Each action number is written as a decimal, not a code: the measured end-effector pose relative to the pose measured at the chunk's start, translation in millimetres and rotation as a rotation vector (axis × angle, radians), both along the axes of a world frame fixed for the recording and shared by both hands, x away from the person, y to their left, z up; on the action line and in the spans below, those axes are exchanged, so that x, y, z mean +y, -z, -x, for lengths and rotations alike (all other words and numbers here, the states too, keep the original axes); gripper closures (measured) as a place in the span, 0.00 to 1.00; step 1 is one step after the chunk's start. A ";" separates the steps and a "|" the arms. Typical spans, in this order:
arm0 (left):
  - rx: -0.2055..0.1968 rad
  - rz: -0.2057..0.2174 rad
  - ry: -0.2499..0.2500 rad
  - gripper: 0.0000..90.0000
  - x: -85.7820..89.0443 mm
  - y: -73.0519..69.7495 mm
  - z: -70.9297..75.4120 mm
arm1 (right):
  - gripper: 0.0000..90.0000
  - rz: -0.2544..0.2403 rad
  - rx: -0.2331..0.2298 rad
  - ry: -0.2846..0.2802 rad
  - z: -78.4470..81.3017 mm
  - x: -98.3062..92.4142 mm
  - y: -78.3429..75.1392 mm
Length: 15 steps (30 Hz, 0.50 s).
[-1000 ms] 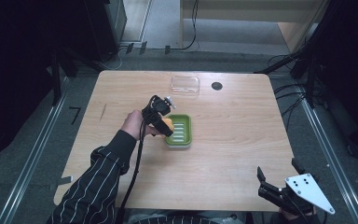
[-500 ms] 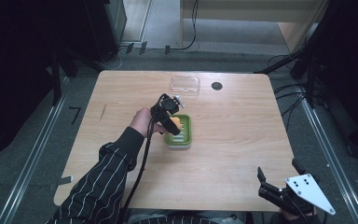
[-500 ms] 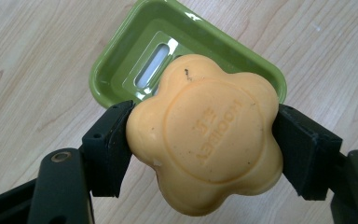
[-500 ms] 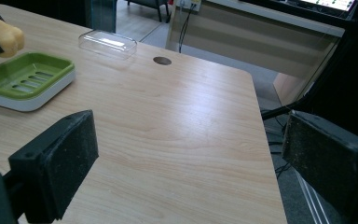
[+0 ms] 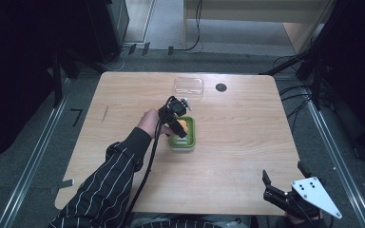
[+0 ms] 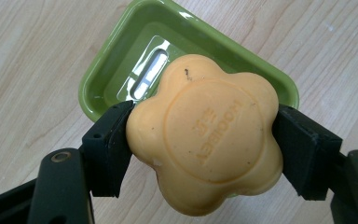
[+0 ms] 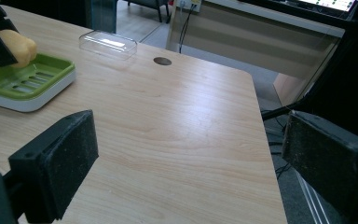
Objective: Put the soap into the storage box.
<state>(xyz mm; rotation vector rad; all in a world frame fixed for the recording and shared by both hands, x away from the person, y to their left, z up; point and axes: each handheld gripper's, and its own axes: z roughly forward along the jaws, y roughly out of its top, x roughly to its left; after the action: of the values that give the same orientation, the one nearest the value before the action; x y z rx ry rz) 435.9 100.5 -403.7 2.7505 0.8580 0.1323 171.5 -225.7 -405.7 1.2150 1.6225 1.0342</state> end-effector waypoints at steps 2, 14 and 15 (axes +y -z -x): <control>0.008 -0.003 0.002 0.30 -1.1 2.0 -1.2 | 0.04 0.000 0.000 -0.001 -0.1 -0.1 0.0; 0.022 -0.009 0.009 0.30 -5.1 12.7 -7.2 | 0.04 -0.003 0.001 -0.002 -0.4 0.4 0.0; 0.027 -0.016 0.013 0.30 -5.6 13.3 -7.7 | 0.04 -0.001 0.000 -0.003 -0.6 0.5 0.0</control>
<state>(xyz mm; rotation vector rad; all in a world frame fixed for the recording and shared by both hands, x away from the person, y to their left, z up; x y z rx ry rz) 443.5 94.9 -417.0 2.7780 0.8493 0.1009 172.1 -225.2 -405.7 1.2138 1.6249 1.0372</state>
